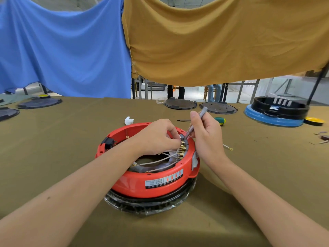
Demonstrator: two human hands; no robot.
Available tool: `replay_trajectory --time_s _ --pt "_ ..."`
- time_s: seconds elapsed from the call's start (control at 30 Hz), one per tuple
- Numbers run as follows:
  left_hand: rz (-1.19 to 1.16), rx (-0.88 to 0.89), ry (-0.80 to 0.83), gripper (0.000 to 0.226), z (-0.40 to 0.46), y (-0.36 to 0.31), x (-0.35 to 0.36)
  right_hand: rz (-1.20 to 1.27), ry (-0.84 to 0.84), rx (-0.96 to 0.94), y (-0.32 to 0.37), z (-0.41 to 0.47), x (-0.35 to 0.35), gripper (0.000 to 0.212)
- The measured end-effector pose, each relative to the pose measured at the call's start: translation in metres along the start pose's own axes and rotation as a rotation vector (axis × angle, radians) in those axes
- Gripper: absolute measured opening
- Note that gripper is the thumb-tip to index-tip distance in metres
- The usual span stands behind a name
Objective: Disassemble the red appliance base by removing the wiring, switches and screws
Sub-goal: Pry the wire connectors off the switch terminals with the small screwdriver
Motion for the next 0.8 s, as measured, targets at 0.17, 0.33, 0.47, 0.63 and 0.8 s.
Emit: replay_trajectory --time_s 0.17,0.33,0.47,0.63,0.8 --pt "-0.025 0.008 0.000 0.018 0.000 -0.003 -0.001 0.114 0.010 0.188 -0.024 0.007 -0.001 0.040" --pt "-0.042 0.001 -0.002 0.017 -0.001 -0.001 -0.001 0.143 0.052 0.305 -0.036 0.008 0.001 0.041" --pt "-0.035 -0.003 0.001 0.015 0.000 -0.001 -0.001 0.117 0.037 0.230 -0.024 0.004 0.002 0.040" --pt "-0.012 -0.024 0.001 0.010 0.000 0.003 -0.002 0.022 -0.022 0.011 0.004 0.001 -0.002 0.040" --pt "-0.003 -0.032 0.007 0.008 0.001 0.004 -0.001 -0.015 -0.017 -0.020 0.006 0.000 -0.002 0.042"
Point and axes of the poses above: each hand's wrist, its own z-axis towards the middle knuckle, its own x-axis out of the palm, y = z × x, the point moved 9 cm from there along z, towards the middle knuckle, and after that the axes turned 5 degrees about x, right-handed, at the moved point
